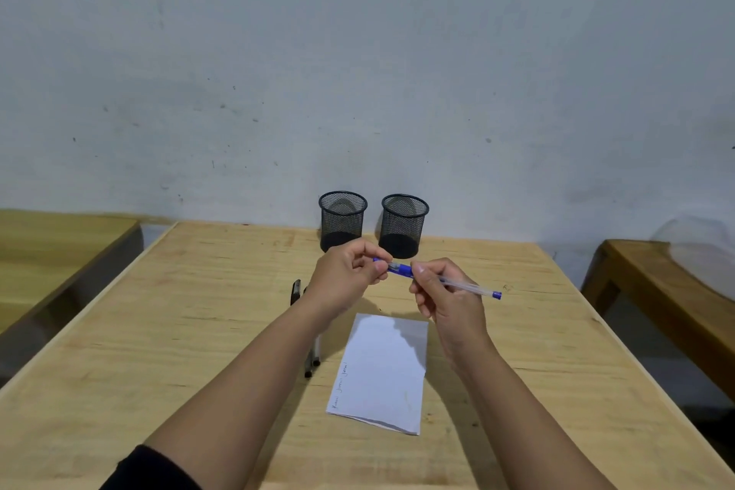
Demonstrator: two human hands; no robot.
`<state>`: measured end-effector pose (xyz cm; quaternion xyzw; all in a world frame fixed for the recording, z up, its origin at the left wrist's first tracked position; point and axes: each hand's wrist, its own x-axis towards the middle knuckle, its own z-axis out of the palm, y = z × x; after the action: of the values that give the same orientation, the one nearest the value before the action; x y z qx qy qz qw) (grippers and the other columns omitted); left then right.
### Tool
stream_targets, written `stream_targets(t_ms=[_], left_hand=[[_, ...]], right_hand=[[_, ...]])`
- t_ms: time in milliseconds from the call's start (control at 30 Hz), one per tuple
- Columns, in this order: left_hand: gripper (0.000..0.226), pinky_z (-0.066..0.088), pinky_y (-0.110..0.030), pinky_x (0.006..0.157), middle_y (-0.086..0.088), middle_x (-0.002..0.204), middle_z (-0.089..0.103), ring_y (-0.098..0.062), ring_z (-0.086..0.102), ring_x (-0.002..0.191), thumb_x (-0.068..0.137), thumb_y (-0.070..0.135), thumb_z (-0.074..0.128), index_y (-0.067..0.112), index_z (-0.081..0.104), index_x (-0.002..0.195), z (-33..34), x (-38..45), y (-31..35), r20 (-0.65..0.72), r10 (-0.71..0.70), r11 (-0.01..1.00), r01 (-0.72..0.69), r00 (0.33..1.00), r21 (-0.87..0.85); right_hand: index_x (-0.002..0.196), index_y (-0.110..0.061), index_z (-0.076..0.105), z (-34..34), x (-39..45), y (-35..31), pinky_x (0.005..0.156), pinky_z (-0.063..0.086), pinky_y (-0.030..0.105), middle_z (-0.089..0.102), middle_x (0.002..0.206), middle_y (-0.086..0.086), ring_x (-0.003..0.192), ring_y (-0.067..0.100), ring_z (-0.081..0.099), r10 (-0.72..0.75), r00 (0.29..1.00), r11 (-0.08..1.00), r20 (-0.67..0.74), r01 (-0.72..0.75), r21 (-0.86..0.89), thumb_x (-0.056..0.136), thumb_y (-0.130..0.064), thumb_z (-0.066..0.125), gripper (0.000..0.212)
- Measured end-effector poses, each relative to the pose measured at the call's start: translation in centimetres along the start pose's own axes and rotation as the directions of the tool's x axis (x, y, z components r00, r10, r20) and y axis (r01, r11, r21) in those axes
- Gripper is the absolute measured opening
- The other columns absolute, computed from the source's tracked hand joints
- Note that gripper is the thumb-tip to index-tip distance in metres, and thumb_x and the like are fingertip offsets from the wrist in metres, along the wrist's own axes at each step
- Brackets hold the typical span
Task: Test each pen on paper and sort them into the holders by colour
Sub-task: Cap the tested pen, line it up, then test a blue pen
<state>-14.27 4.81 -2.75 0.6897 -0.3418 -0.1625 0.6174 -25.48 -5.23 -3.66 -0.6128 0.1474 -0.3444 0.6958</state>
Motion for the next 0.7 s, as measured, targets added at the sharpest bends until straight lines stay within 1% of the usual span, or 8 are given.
stream_targets(t_ms=[267,300,367,400,433,533,600,700], left_hand=[[0.021,0.052,-0.027,0.075,-0.001,0.070,0.067,-0.008,0.063,0.068,0.085,0.007,0.059,0.025,0.064,0.076,2.6,1.9,0.0,0.059,0.008,0.999,-0.011,0.998,0.048],[0.019,0.052,-0.026,0.072,0.000,0.069,0.066,-0.004,0.061,0.063,0.085,0.006,0.059,0.022,0.065,0.077,2.1,2.6,-0.2,-0.010,-0.011,1.000,0.011,1.000,0.028],[0.014,0.052,-0.023,0.070,-0.002,0.070,0.065,-0.001,0.060,0.057,0.086,0.004,0.057,0.014,0.065,0.082,-1.0,4.2,-1.2,-0.286,-0.091,0.996,0.092,0.954,-0.010],[0.012,0.052,-0.023,0.070,-0.005,0.074,0.067,-0.004,0.061,0.061,0.086,0.005,0.056,0.014,0.064,0.082,-3.1,4.8,-1.5,-0.397,-0.102,0.992,0.124,0.912,0.030],[0.013,0.050,-0.021,0.070,-0.007,0.079,0.068,-0.008,0.062,0.065,0.086,0.007,0.057,0.017,0.063,0.081,-4.6,5.0,-1.8,-0.437,-0.089,0.983,0.151,0.895,0.107],[0.010,0.042,-0.015,0.066,-0.005,0.080,0.068,-0.016,0.061,0.074,0.083,0.011,0.062,0.021,0.063,0.080,-4.2,5.0,-2.1,-0.279,-0.040,0.927,0.140,0.959,0.348],[0.009,0.036,-0.004,0.058,-0.001,0.076,0.063,-0.013,0.055,0.073,0.082,0.010,0.063,0.019,0.064,0.082,-1.4,4.6,-2.8,-0.135,-0.056,0.901,0.109,0.989,0.419],[0.008,0.036,0.000,0.050,0.001,0.078,0.060,-0.004,0.051,0.065,0.082,0.008,0.063,0.015,0.065,0.085,1.6,4.5,-4.5,-0.077,-0.083,0.883,0.110,0.994,0.457]], right_hand=[[0.076,-0.006,0.060,-2.3,0.6,0.3,0.040,0.035,0.016,0.054,0.056,0.002,0.046,0.007,0.045,-0.047,0.996,0.999,-0.077,0.046,-0.010,0.089,-0.005,0.056,0.014],[0.074,-0.006,0.059,-3.0,0.8,0.1,0.039,0.034,0.016,0.054,0.054,0.001,0.044,0.007,0.045,-0.042,0.993,0.999,-0.108,0.043,0.005,0.089,-0.004,0.056,0.016],[0.071,-0.007,0.055,-5.5,1.0,-0.4,0.036,0.032,0.015,0.053,0.049,-0.001,0.042,0.006,0.042,-0.035,0.983,0.998,-0.182,0.043,0.042,0.090,-0.002,0.054,0.020],[0.070,-0.007,0.054,-6.9,1.0,-0.6,0.036,0.031,0.015,0.053,0.049,-0.001,0.041,0.006,0.042,-0.035,0.977,0.998,-0.212,0.046,0.046,0.090,-0.002,0.053,0.020],[0.071,-0.006,0.054,-8.1,1.0,-0.6,0.035,0.032,0.015,0.054,0.049,-0.001,0.041,0.006,0.043,-0.026,0.972,0.998,-0.232,0.038,0.044,0.090,-0.003,0.053,0.019],[0.076,-0.005,0.057,-9.1,1.1,0.2,0.035,0.033,0.016,0.055,0.051,0.000,0.042,0.005,0.044,0.028,0.971,0.999,-0.237,-0.020,0.037,0.091,-0.003,0.052,0.016],[0.079,-0.004,0.058,-8.1,1.2,0.7,0.035,0.034,0.016,0.055,0.053,0.002,0.042,0.006,0.045,0.060,0.977,0.998,-0.202,-0.054,0.034,0.091,-0.003,0.050,0.014],[0.084,-0.002,0.061,-7.1,0.8,1.0,0.036,0.035,0.018,0.056,0.058,0.006,0.043,0.008,0.046,0.092,0.982,0.996,-0.166,-0.093,0.000,0.092,-0.003,0.049,0.015]])
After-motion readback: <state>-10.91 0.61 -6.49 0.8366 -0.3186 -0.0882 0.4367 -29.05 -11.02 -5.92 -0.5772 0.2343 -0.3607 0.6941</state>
